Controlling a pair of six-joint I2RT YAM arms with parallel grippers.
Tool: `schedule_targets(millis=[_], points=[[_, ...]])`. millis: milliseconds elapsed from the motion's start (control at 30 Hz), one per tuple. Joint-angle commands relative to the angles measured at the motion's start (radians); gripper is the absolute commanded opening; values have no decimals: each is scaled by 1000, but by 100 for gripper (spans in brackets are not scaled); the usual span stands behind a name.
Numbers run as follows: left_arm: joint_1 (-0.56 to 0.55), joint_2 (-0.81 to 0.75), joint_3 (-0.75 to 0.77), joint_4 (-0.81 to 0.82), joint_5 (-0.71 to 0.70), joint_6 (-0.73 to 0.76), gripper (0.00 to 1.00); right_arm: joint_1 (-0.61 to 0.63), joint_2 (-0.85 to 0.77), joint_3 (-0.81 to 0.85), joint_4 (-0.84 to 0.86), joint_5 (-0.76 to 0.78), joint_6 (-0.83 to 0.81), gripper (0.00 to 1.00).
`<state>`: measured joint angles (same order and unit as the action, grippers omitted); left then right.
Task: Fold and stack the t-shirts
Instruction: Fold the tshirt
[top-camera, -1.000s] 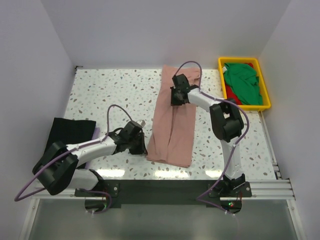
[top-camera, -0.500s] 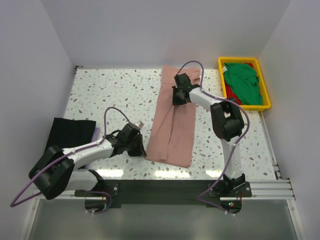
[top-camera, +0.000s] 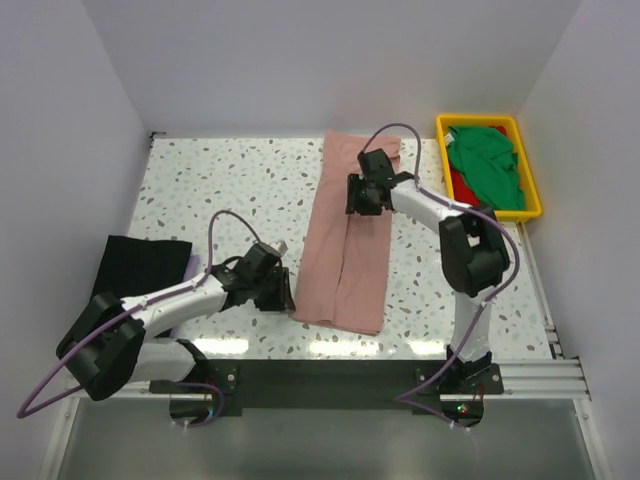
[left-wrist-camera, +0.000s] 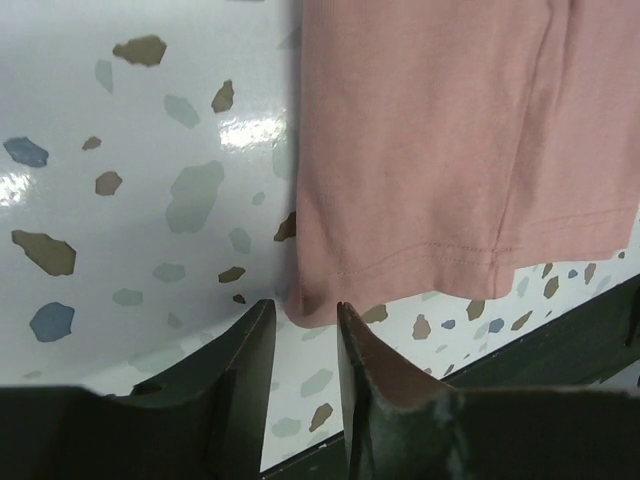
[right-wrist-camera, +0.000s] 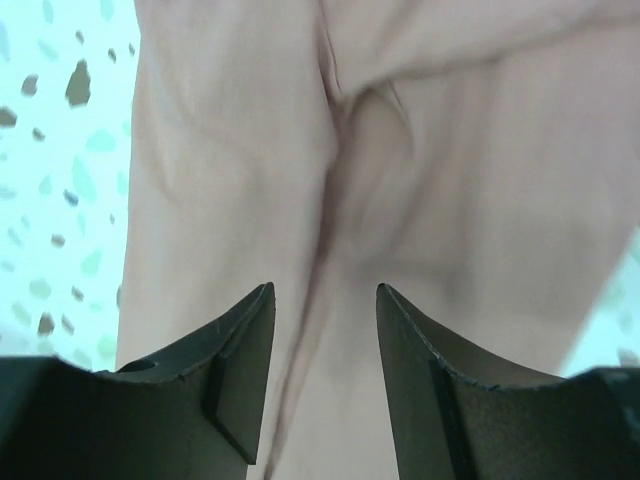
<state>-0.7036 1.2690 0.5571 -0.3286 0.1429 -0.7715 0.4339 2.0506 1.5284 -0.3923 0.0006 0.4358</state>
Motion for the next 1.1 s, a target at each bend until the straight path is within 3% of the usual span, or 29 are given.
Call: schedule_targets(millis=[0,100,200,500,700,1067], points=[[-4,-36,90,-52,-40,44,38,-6,-206,-106,-22,33,30,49],[-4,-28,133,-70,-68,64,48,-7,-332,-238,-31,47,60,49],[1,3,161,-67,-74,75,51,-7,-442,-380,-29,52,102,49],[16,102,259,-58,-89,127,49,-3,-647,-700,7,-43,202,49],[18,109,202,-34,-54,150,61,43,-771,-841,-34,-105,254,49],[16,121,87,16,37,117,63,146,-880,-1017,-92,-237,368,49]])
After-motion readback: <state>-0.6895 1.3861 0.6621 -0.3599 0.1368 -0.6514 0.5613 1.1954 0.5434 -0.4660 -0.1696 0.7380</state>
